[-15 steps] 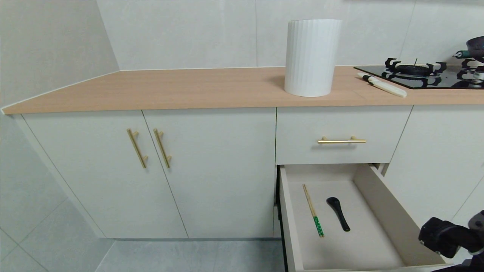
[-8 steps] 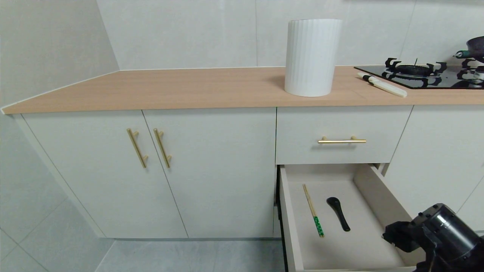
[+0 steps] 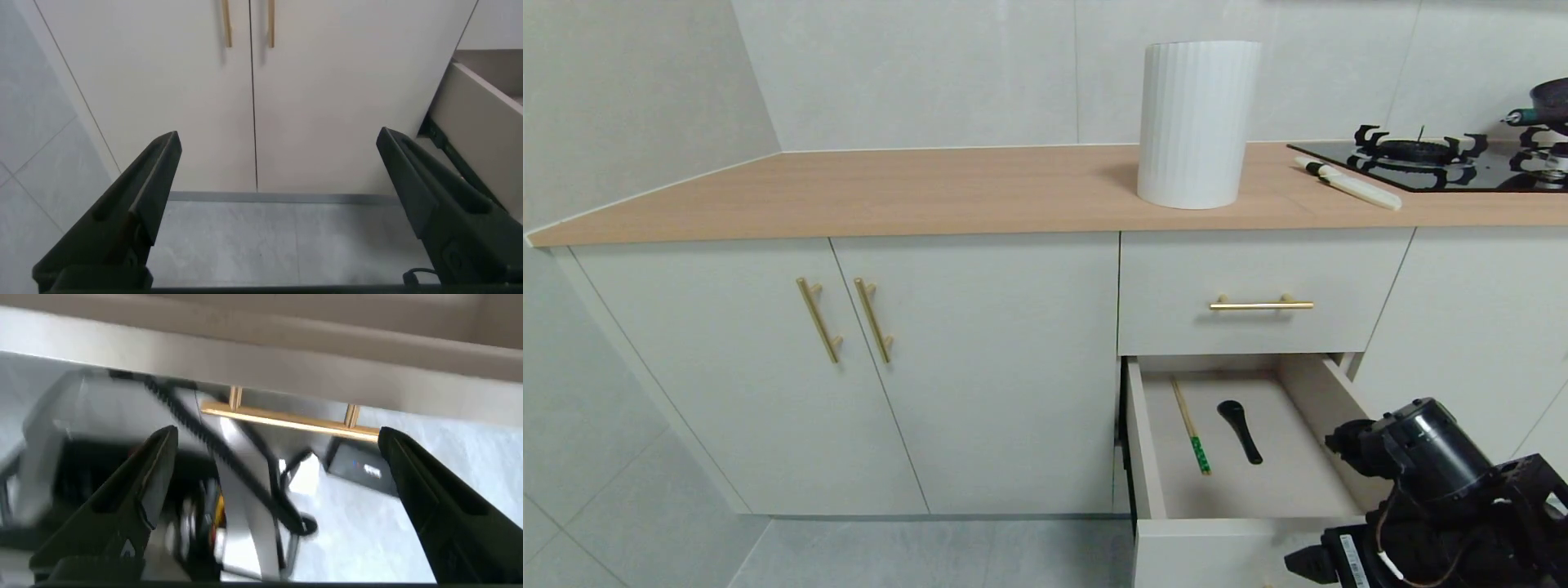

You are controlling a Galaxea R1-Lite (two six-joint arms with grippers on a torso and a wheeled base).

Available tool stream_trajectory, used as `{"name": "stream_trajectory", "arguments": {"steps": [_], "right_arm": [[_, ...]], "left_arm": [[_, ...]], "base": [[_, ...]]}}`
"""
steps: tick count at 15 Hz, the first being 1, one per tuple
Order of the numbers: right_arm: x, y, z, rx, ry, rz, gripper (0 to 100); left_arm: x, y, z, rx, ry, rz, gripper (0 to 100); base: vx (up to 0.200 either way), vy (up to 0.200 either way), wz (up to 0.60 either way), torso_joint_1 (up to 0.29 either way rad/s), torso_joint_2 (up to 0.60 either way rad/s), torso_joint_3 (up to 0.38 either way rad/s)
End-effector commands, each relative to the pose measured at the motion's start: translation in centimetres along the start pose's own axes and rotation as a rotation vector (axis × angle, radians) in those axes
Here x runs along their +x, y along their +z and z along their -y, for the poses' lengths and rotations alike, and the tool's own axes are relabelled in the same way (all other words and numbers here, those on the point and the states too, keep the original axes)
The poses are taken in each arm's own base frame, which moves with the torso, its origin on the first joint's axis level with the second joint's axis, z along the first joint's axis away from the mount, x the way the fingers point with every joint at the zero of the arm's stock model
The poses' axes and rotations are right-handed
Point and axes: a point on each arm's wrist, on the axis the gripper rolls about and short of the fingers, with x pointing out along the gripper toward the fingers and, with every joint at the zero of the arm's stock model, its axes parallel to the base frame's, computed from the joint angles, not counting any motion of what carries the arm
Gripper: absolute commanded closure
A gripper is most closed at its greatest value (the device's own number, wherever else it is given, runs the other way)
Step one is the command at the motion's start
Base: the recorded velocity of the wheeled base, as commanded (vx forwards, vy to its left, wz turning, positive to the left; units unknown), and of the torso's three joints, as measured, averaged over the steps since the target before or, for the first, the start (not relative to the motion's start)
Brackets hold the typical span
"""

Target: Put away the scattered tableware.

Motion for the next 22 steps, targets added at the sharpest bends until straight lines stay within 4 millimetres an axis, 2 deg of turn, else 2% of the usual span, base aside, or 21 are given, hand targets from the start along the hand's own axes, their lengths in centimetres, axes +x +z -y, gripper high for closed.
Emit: {"name": "stream_trajectory", "arguments": {"steps": [1, 7, 15, 19, 22], "right_arm": [[1.0, 1.0, 0.3, 0.027, -0.009, 0.024, 0], [4.3, 4.2, -0.6, 0.025, -0.013, 0.061, 0], [7.9, 9.2, 0.4, 0.076, -0.072, 0.137, 0], [10.6, 9.6, 0.3, 0.153, -0.039, 0.269, 0], [11.9, 9.9, 0.3, 0.183, -0.049, 0.402, 0]], "left_arm": [[0.0, 0.0, 0.0, 0.000, 0.000, 0.000, 0], [0.0, 0.0, 0.0, 0.000, 0.000, 0.000, 0], [0.0, 0.0, 0.0, 0.000, 0.000, 0.000, 0], [0.0, 0.0, 0.0, 0.000, 0.000, 0.000, 0], [0.0, 0.0, 0.0, 0.000, 0.000, 0.000, 0]], "base": [[0.000, 0.000, 0.00, 0.000, 0.00, 0.000], [0.000, 0.000, 0.00, 0.000, 0.00, 0.000], [0.000, 0.000, 0.00, 0.000, 0.00, 0.000], [0.000, 0.000, 0.00, 0.000, 0.00, 0.000], [0.000, 0.000, 0.00, 0.000, 0.00, 0.000]]}}
